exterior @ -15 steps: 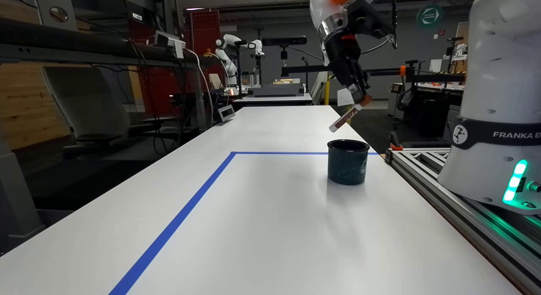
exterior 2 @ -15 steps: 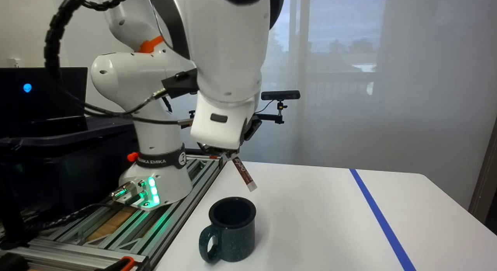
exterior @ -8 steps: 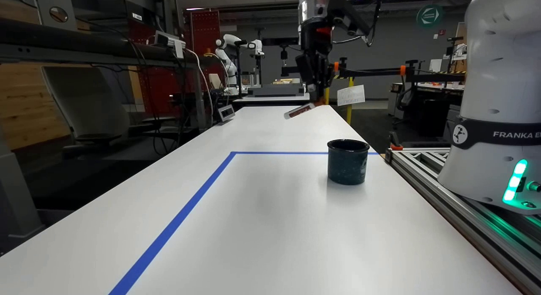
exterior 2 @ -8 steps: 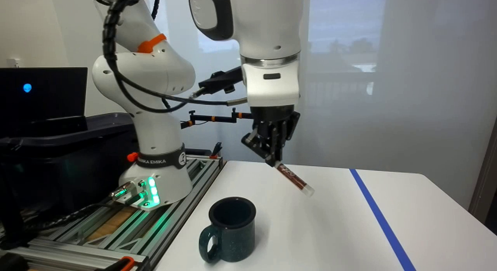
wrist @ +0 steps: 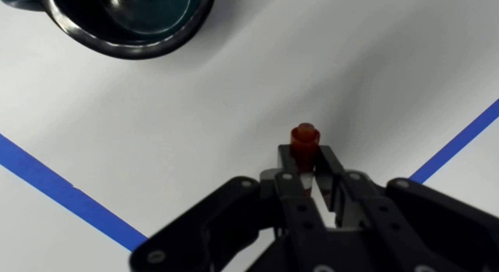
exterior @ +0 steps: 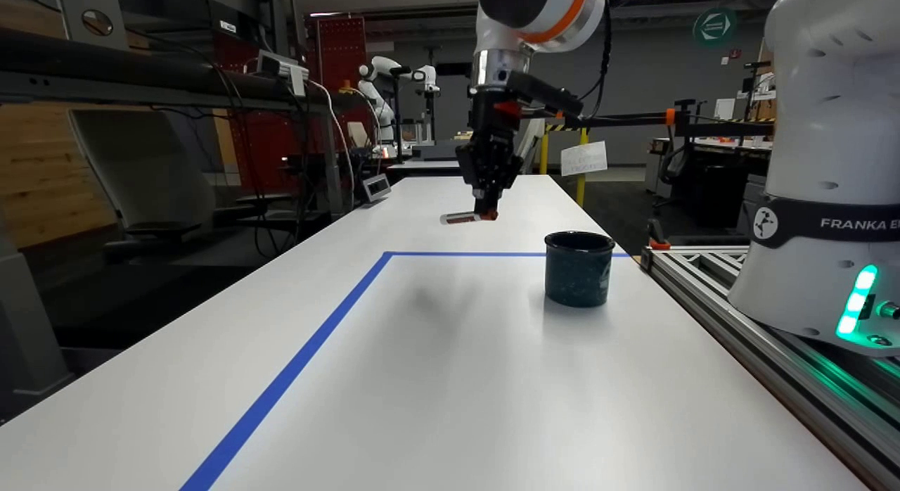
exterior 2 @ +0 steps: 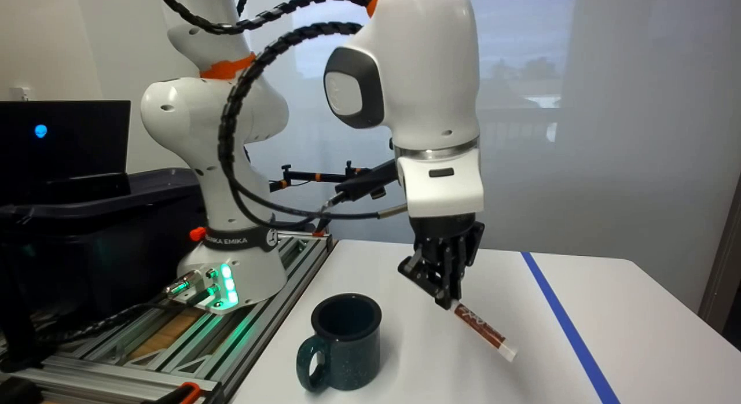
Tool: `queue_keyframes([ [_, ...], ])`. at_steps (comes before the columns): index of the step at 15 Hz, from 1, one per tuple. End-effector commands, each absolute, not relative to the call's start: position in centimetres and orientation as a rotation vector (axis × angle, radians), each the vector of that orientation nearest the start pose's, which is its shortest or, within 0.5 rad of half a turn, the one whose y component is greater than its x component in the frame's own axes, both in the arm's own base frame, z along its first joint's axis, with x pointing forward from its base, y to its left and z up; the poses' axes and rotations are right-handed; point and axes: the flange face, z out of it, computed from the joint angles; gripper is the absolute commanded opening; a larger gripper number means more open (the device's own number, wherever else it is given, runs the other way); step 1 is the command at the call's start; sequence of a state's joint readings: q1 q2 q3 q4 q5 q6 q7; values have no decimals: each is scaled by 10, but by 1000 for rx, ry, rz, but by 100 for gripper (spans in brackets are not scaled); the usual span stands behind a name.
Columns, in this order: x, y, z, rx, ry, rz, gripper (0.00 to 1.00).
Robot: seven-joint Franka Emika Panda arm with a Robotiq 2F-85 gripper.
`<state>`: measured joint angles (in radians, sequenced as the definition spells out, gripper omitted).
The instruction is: Take the marker out of the mug and place it on the table
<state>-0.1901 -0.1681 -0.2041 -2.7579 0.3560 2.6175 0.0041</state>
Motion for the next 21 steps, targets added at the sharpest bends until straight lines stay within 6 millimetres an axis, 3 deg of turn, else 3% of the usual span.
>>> queue_keyframes([
  [1,358,-154,225,-2756,1045,-120,5],
  [6,348,-139,186,-2739,1039,-125,5],
  [15,337,-126,151,-2749,924,-59,5],
  [16,337,-125,151,-2754,908,-61,35],
  [21,340,-118,154,-2784,829,-45,74],
])
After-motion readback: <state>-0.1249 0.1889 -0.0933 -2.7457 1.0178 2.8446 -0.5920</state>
